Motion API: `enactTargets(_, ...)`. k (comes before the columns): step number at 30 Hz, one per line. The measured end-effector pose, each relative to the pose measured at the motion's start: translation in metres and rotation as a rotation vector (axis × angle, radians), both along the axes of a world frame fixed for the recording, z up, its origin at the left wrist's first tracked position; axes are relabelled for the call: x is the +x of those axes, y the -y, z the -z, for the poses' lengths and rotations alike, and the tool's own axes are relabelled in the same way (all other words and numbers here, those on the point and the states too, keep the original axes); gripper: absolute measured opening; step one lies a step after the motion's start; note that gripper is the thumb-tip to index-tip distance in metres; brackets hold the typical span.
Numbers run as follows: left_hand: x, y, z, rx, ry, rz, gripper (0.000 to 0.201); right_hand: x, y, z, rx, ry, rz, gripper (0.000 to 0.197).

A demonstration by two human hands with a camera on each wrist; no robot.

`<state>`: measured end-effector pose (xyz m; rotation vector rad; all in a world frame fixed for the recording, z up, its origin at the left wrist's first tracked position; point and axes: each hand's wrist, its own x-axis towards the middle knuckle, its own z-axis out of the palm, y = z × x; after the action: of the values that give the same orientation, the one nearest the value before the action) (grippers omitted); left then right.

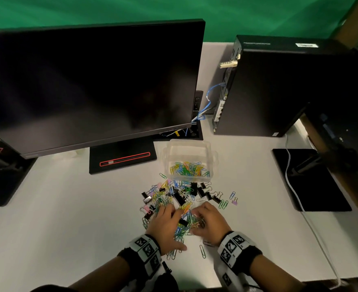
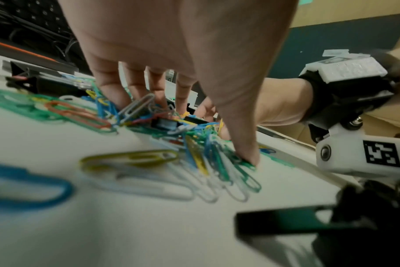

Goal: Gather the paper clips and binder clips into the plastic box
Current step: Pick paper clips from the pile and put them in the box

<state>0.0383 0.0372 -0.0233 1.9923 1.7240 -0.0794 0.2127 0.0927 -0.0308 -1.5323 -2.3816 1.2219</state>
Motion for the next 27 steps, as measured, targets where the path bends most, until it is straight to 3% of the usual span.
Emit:
enactTargets(4, -0.001, -0.007, 0.001, 0.007, 0.124, -0.071, 0.056, 0.010, -0.008, 0.001, 0.029, -0.033, 0.002, 0.017)
enactTargets(9, -0.005, -0.017, -0.002, 0.011, 0.216, -0.142, 0.029, 0.017, -0.016, -0.004, -0.015, -0.056, 0.058, 0.010)
enactTargets(19, -0.027, -0.038, -0.012, -0.114, 0.595, -0.418, 0.020, 0.023, -0.040, -0.016, -0.055, -0.101, 0.156, 0.019)
enactTargets(25, -0.037, -0.050, -0.024, -0.367, 1.187, -0.779, 0.016, 0.011, -0.077, -0.038, -0.023, -0.168, 0.235, 0.015)
enactTargets(27, -0.038, -0.055, -0.028, -0.404, 1.281, -0.838, 0.021, 0.004, -0.093, -0.047, 0.018, -0.189, 0.255, 0.012)
